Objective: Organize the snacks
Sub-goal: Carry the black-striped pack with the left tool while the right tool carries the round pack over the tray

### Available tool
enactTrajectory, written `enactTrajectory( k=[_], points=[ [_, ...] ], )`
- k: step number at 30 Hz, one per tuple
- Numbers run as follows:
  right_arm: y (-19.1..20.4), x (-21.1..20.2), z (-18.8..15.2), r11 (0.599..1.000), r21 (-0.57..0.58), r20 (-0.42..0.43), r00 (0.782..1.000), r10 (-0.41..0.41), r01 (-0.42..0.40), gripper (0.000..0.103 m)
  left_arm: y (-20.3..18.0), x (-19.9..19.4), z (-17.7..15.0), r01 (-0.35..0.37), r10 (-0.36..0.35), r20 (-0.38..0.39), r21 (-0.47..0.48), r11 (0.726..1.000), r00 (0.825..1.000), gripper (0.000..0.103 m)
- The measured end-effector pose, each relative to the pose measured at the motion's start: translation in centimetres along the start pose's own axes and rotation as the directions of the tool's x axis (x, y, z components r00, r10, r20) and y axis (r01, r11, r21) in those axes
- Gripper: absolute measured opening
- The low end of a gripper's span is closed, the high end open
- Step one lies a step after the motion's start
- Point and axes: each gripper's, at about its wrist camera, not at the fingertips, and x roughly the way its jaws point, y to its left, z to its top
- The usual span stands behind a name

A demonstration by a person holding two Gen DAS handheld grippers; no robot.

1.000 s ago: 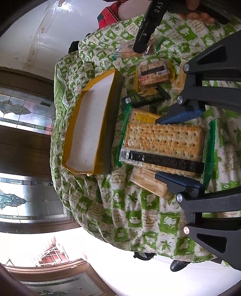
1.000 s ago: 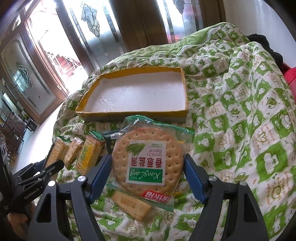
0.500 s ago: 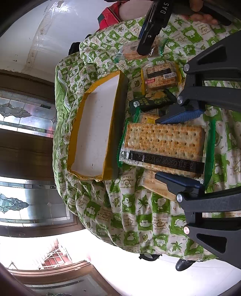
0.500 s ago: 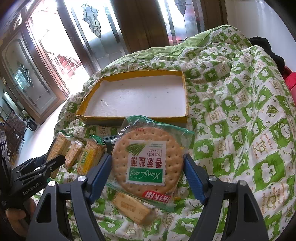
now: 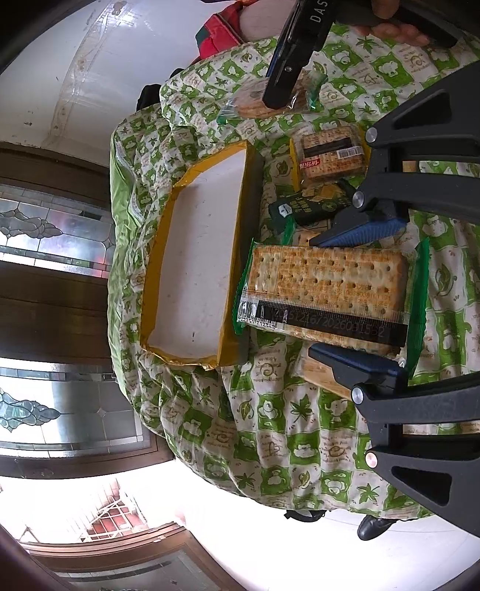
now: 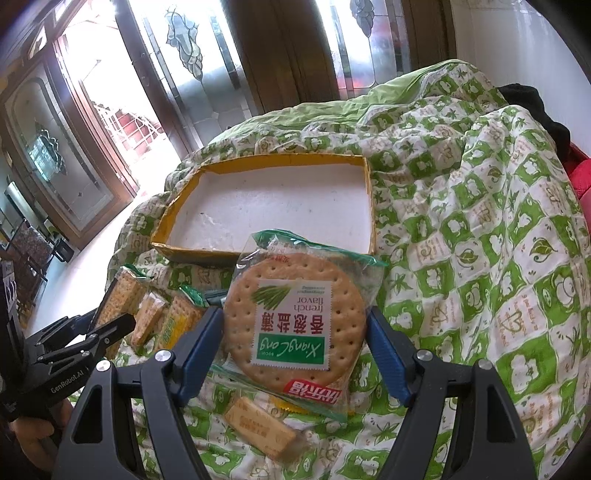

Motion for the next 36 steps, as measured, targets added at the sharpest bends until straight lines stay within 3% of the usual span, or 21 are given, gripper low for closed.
enactTrajectory(
  k=[18,36],
  points=[
    [-1.2,0.5,1.8,1.000,0.014,0.007,1.000,0.010,-0.010,0.077,0.0,0.1,2.9,0.011,-0.011,0.013,-0.003,1.000,1.000,0.053],
    [-2.8,3.4,6.7,0.999,0.046,0.015,1.000,0.025,-0.025,0.077,-0.2,2.5,6.3,0.024,-0.024,0.003,-0.018,1.000,1.000,0.053]
  ],
)
